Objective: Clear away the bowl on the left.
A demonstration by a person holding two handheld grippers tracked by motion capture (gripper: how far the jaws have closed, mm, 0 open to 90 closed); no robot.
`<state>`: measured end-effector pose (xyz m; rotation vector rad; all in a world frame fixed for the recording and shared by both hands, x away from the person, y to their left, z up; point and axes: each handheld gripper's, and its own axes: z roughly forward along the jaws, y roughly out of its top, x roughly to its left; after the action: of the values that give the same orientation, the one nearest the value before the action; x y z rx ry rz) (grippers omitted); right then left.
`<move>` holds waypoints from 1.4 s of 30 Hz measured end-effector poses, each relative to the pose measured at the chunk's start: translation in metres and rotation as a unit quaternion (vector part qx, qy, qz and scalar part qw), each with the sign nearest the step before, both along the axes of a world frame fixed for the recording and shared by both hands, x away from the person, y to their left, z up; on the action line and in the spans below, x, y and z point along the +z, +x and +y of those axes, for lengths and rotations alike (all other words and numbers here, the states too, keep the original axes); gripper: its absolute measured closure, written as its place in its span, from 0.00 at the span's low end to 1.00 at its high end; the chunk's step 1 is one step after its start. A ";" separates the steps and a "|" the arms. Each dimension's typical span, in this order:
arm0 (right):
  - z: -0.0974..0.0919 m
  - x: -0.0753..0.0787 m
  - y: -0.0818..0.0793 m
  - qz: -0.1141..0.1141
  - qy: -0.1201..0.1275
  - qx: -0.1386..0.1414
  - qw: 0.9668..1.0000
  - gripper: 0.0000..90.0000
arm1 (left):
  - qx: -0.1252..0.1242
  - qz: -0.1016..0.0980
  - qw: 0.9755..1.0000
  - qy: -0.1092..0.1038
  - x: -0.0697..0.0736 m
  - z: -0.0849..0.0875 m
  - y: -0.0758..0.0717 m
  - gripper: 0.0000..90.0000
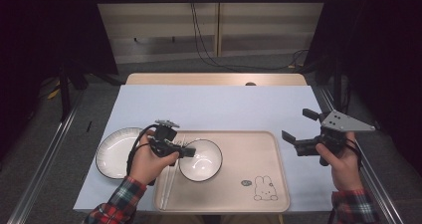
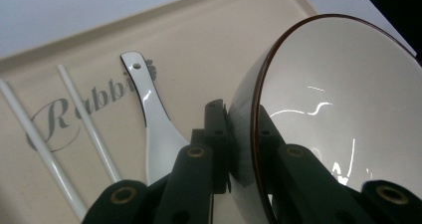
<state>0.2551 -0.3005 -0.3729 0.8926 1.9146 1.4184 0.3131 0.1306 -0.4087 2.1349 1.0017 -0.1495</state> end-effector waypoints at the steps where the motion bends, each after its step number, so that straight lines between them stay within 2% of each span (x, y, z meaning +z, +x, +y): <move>1: 0.000 0.000 0.000 0.000 0.000 0.000 1.000 0.00 | 0.000 0.000 1.000 0.000 0.000 0.000 0.000 0.92; 21: 0.001 -0.001 0.001 0.000 0.000 0.002 1.000 0.00 | -0.031 0.016 0.999 0.011 -0.012 -0.015 -0.012 0.92; 23: 0.001 -0.001 0.001 0.001 0.000 0.002 1.000 0.00 | -0.036 0.015 0.999 0.017 -0.013 -0.014 -0.012 0.92; 26: 0.001 -0.001 0.001 0.000 0.000 0.002 1.000 0.00 | -0.032 0.021 0.999 0.017 -0.016 -0.015 -0.014 0.92; 28: 0.000 -0.001 0.001 0.000 0.000 0.001 1.000 0.00 | -0.040 0.017 0.999 0.027 -0.017 -0.013 -0.014 0.92; 29: 0.000 -0.001 0.001 0.000 0.002 0.000 1.000 0.00 | -0.035 0.022 0.999 0.022 -0.018 -0.014 -0.015 0.92; 32: 0.000 -0.001 0.001 0.000 0.002 -0.001 1.000 0.00 | -0.035 0.023 0.999 0.023 -0.020 -0.013 -0.017 0.92; 36: 0.001 -0.001 0.001 0.000 0.000 0.001 1.000 0.00 | -0.047 0.022 0.998 0.034 -0.023 -0.013 -0.018 0.92; 42: 0.000 -0.001 0.000 0.000 0.002 -0.003 1.000 0.00 | -0.050 0.026 0.998 0.038 -0.028 -0.013 -0.020 0.92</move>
<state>0.2556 -0.3006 -0.3734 0.8998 1.9083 1.4195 0.2935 0.1173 -0.4367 2.2619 0.9428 -0.2200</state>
